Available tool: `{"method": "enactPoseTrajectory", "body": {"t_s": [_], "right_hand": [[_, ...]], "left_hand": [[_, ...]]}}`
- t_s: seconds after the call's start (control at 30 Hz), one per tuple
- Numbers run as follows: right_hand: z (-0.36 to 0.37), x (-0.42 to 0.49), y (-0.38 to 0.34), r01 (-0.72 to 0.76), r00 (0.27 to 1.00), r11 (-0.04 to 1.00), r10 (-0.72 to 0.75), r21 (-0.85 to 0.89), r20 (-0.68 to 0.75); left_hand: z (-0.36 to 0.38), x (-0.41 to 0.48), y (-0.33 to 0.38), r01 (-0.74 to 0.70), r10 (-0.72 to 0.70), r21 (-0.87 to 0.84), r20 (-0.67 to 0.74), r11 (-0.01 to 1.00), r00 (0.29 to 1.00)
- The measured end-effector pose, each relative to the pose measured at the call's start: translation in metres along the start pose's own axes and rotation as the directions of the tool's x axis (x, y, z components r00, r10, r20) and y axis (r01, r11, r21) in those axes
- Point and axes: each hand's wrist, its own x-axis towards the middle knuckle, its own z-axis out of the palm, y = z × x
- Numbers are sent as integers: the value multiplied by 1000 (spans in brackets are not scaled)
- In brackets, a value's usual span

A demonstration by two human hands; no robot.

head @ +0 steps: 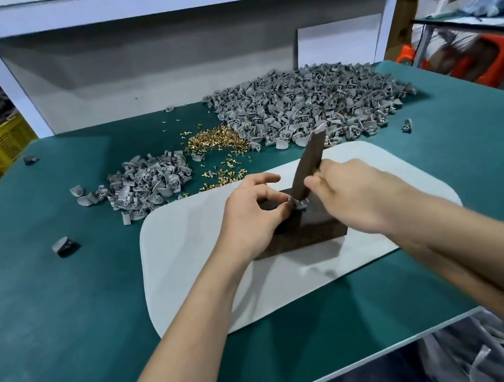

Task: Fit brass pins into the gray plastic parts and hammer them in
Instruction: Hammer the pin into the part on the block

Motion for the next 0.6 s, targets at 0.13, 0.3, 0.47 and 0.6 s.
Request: {"method": "enactPoseTrajectory", "body": {"t_s": [0.13,0.3,0.47,0.6], "right_hand": [[-26,9,4,-18,994,989,32,145,-101],[-8,3,0,-1,1000,1000,1,-11,14],[-37,7,2,18,991,997,-8,74,-136],[-12,3,-8,23,999,997,-20,-72,35]], "left_hand": [[0,-1,-1,-6,6,-2,-10,1000,1000],[0,-1,-3,4,-4,-24,-19,1000,1000],[-1,0,-1,8,-7,-29,6,1000,1000],[-2,-3,-1,12,-12,-47,-3,999,1000]]}}
